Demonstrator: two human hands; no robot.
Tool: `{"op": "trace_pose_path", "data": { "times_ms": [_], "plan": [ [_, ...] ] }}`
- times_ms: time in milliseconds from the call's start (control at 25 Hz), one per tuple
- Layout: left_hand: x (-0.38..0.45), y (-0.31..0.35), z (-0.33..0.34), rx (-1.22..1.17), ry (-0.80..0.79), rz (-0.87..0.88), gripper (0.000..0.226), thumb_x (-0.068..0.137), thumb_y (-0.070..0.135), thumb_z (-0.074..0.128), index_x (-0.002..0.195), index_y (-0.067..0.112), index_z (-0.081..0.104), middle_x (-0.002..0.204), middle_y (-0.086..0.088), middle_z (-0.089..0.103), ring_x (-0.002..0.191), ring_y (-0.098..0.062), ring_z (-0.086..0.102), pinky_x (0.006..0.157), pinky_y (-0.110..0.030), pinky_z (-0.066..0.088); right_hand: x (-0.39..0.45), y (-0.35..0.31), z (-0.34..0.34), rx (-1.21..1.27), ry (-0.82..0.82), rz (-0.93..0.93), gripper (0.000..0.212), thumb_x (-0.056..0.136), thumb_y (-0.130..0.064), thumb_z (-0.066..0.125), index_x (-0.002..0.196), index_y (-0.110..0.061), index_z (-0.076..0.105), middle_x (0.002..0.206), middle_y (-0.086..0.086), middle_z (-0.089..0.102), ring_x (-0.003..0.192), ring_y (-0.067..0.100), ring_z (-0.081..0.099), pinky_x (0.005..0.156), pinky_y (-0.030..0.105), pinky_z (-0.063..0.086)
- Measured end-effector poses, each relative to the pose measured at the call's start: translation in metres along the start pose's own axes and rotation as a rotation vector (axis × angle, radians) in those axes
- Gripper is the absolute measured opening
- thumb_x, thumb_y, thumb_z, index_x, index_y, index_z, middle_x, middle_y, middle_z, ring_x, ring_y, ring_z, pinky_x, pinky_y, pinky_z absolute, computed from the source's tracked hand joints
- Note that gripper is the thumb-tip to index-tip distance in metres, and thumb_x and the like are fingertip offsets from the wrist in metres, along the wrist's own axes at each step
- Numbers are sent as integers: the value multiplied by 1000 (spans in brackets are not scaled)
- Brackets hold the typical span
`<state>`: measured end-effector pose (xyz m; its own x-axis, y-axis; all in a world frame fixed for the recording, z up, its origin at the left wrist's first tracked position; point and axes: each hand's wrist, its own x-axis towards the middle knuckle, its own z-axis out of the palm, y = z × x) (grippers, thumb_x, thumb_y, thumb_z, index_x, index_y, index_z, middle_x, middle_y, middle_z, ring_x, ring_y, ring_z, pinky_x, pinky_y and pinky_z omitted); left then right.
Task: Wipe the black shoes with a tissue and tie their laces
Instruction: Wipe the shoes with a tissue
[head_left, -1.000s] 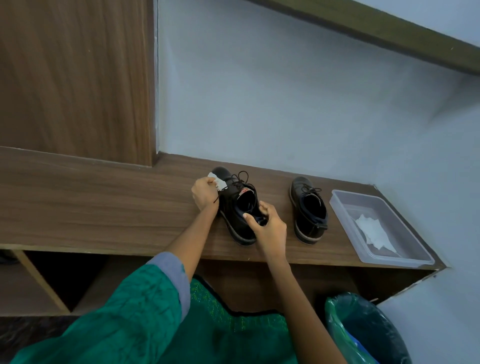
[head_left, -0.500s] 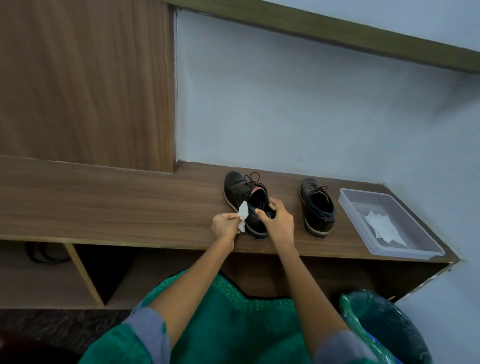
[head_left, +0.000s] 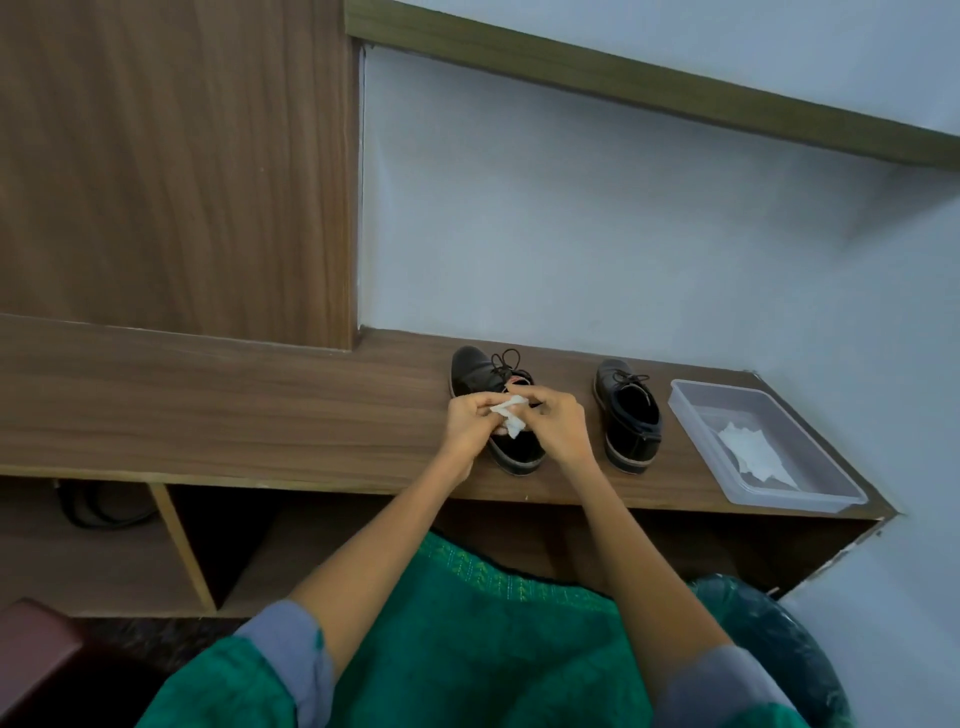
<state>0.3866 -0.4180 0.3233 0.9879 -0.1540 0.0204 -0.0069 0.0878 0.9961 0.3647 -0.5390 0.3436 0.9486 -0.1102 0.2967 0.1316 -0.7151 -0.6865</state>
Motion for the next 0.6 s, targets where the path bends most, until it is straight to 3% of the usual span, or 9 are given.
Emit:
{"op": "trace_pose_path", "data": {
  "times_ms": [80, 200, 280, 360, 440, 520, 600],
  "plan": [
    [7, 0, -11, 140, -3, 36, 27, 89, -5, 50, 112, 2, 64, 100, -8, 69, 83, -10, 63, 75, -19, 53, 6, 3, 2, -224, 22, -61, 29, 89, -10, 56, 116, -16, 67, 108, 8, 70, 76, 7, 60, 66, 6, 41],
    [28, 0, -28, 542, 129, 227, 35, 90, -5, 48, 119, 9, 61, 120, -10, 63, 111, -20, 58, 98, -27, 45, 0, 8, 13, -569, -61, -159, 28, 87, -17, 56, 114, -12, 63, 104, 6, 67, 86, 19, 63, 69, 27, 49],
    [43, 5, -34, 834, -56, 379, 40, 91, -1, 48, 126, 16, 56, 130, -7, 54, 120, -21, 51, 102, -30, 41, -16, 25, 30, -809, -147, -515, 37, 76, -9, 69, 113, -4, 63, 112, 10, 65, 105, 25, 62, 84, 33, 54],
    [55, 11, -33, 1075, -355, 393, 43, 93, 4, 48, 132, 22, 50, 138, -4, 44, 125, -19, 44, 102, -31, 38, -31, 48, 36, -1029, -240, -790, 50, 62, -10, 82, 110, -1, 67, 115, 13, 67, 116, 28, 59, 96, 35, 50],
    [63, 10, -29, 1190, -516, 349, 39, 92, 7, 50, 128, 22, 54, 142, -4, 37, 127, -22, 42, 103, -33, 36, -30, 54, 23, -1081, -306, -837, 56, 55, -14, 87, 106, -2, 70, 112, 12, 70, 114, 26, 61, 95, 35, 49],
    [64, 4, -26, 1225, -520, 391, 35, 91, 6, 51, 123, 19, 58, 141, -6, 38, 124, -24, 44, 102, -35, 39, -19, 49, 12, -1150, -266, -846, 56, 55, -13, 86, 108, -2, 69, 114, 12, 69, 113, 26, 61, 97, 36, 48],
    [62, -2, -25, 1200, -472, 459, 34, 90, 5, 49, 122, 16, 58, 141, -8, 41, 126, -25, 44, 103, -35, 38, -5, 43, 13, -1223, -155, -894, 50, 68, -12, 78, 114, -1, 65, 121, 14, 65, 119, 27, 57, 103, 37, 43]
  ]
}}
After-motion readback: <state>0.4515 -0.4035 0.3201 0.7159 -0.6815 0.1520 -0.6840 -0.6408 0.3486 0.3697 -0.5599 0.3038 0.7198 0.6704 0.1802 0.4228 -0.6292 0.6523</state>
